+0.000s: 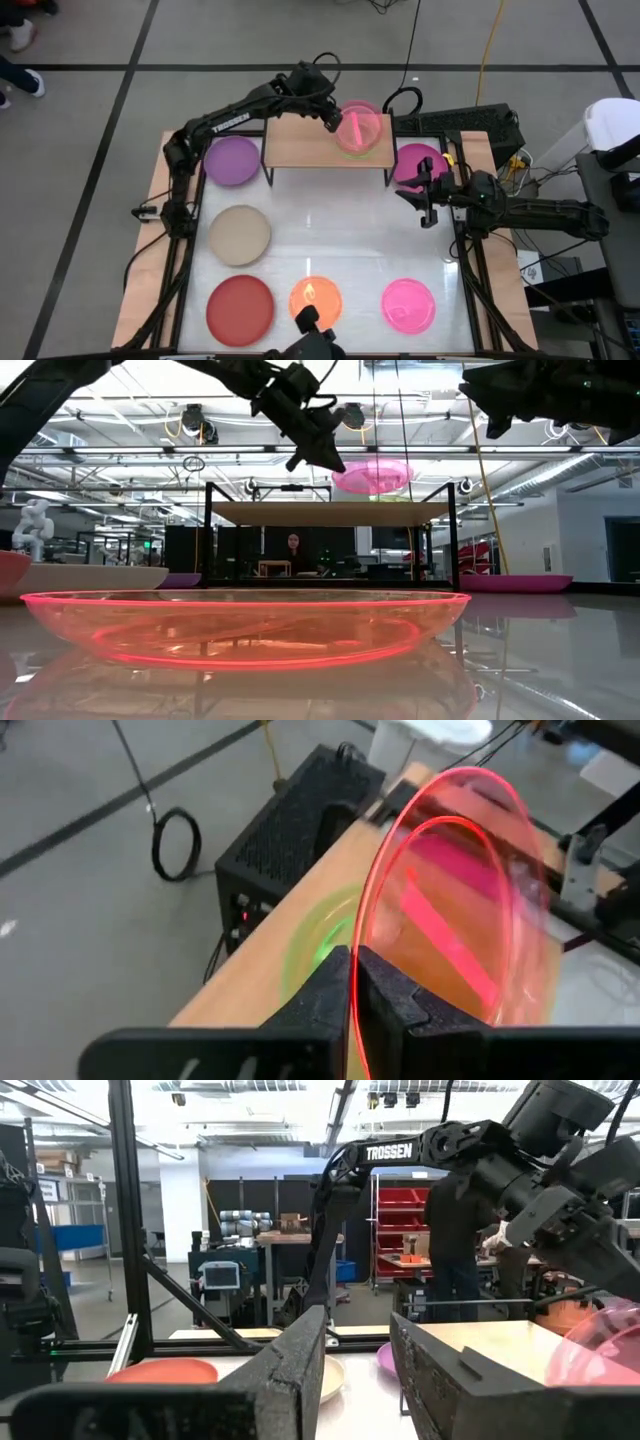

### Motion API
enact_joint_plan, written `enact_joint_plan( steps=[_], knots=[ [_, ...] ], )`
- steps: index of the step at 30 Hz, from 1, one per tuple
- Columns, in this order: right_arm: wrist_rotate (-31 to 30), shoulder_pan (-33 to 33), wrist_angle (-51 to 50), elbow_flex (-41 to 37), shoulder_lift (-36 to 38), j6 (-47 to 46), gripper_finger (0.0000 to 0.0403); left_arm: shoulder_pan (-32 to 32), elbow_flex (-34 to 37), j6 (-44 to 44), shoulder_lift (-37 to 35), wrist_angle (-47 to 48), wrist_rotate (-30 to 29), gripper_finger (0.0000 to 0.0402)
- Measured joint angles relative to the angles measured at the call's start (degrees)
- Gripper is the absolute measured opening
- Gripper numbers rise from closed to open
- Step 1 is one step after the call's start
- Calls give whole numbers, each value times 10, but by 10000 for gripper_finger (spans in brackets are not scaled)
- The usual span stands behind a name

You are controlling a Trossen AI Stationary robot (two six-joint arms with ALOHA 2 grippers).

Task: Place and stack plates onto a shelf
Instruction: Stack the small pink plate on the left on top of the other small green plate on the shelf

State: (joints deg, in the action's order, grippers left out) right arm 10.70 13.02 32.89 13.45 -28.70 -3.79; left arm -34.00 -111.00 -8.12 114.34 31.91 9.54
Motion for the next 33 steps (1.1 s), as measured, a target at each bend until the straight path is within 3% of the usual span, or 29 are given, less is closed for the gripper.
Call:
enact_joint_plan(
  steps=[25, 33],
  knots=[
    [-4, 0, -4, 0, 0, 2, 98, 4, 1, 35, -4, 22, 0, 26],
    [-5, 0, -4, 0, 0, 2, 98, 8, 1, 39, -4, 16, -29, 116]
  ],
)
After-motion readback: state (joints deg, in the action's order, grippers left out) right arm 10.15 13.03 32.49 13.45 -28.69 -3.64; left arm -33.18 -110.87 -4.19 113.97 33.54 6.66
